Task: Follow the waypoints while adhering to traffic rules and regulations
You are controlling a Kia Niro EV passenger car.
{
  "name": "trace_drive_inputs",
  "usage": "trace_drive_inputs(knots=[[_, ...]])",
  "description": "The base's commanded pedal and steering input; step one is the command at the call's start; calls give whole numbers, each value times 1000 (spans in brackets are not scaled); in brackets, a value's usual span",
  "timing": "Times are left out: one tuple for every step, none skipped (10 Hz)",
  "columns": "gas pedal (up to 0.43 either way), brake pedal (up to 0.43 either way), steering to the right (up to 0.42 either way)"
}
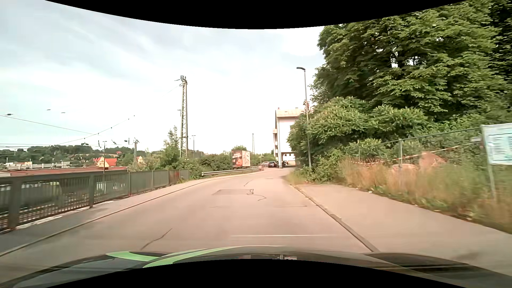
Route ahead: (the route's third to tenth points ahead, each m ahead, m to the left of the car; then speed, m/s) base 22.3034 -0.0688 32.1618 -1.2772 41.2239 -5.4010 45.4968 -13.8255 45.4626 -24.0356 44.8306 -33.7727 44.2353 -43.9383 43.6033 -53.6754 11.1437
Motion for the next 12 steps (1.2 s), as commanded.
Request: trace_drive_inputs(knots=[[0, 116, -3], [0, 134, -3], [0, 140, -3], [0, 152, -1], [0, 152, 4], [0, 152, 7], [0, 152, 10], [0, 159, 13], [0, 159, 15], [0, 152, 20], [0, 146, 25], [0, 134, 29]])
